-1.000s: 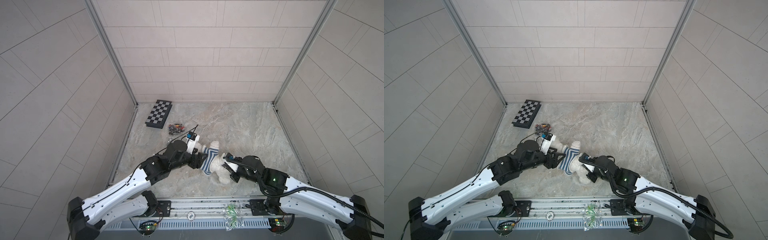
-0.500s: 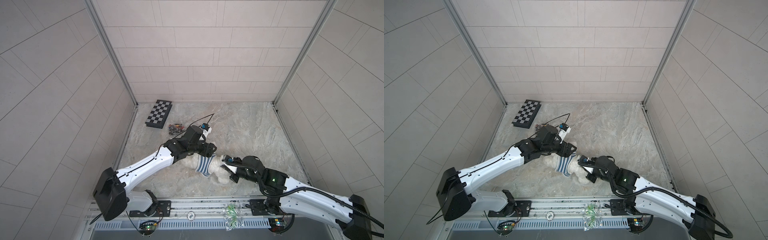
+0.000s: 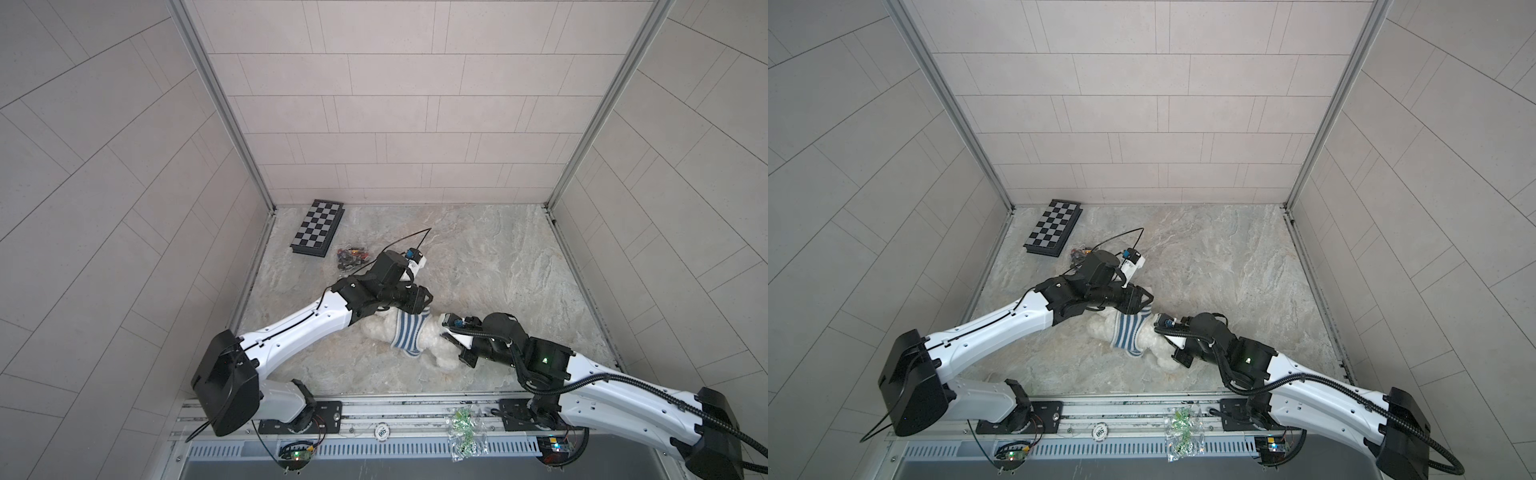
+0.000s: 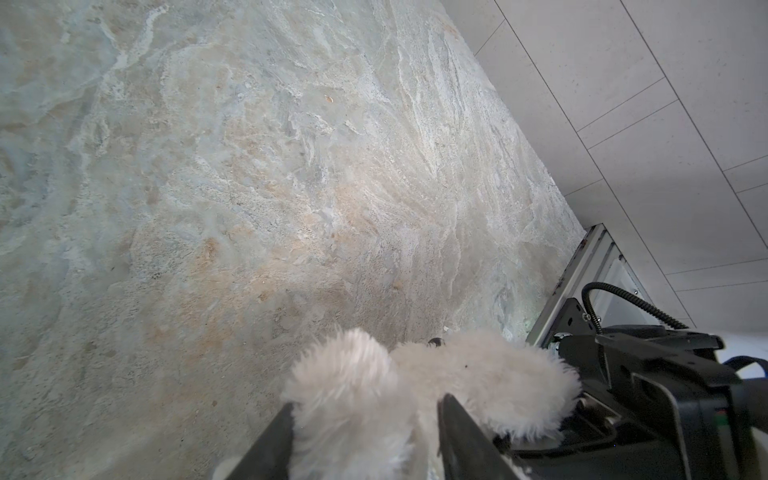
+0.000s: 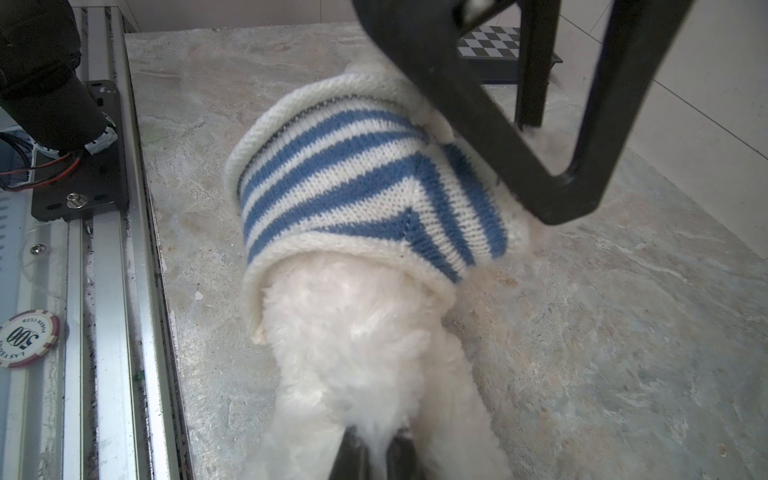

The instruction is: Dress the teddy bear

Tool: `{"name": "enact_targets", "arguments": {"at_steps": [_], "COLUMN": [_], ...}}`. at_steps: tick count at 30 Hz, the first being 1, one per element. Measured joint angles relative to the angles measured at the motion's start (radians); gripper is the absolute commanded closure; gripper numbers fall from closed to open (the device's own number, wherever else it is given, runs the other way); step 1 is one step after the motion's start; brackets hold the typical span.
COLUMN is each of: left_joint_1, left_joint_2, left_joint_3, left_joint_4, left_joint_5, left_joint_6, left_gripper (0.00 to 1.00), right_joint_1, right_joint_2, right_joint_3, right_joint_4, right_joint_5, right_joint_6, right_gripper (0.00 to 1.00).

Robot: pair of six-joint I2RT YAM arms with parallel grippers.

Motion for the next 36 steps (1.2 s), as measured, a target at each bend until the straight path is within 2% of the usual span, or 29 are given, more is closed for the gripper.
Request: {"name": "enact_targets", "arguments": {"at_steps": [6,13,16,22,25,29,36], "left_joint_1": [0.0,0.001,0.013,0.058,0.085,0.105,0.11], "left_joint_2": [0.009,0.012,0.012,0.012,0.012,0.012,0.012], "left_joint_3": [0.0,-0.001,-0.006,-0.011,-0.016,-0.015,-0.014], "left_joint_4": [0.001,0.014,0.034,0.05,0.061,0.076,0.131], "left_joint_5": [0.0,0.0,0.014,0.039,0.035,-0.03,-0.224], "left_joint_6": [0.001,-0.01,-0.022,-0.033,-0.041,-0.043,-0.062], "left_gripper": [0.61,0.9,1.0,1.0,1.0,1.0,1.0], "right_joint_1": [0.003,0.005,0.005,0.005,0.005,0.005,-0.009], "right_joint_2": [0.0,0.0,0.0,0.0,0.0,-0.002,-0.039], "right_joint_3": [0.0,0.0,0.0,-0.002,-0.002,-0.002,-0.002], "right_joint_4": [0.0,0.0,0.004,0.029,0.05,0.052,0.05], "right_joint_5": [0.0,0.005,0.014,0.037,0.051,0.08,0.142], "right_joint_6": [-0.001,-0.005,-0.006,-0.004,0.006,0.025,0.088], "right_gripper": [1.0,1.0,0.93,0.68,0.59,0.55,0.55]}}
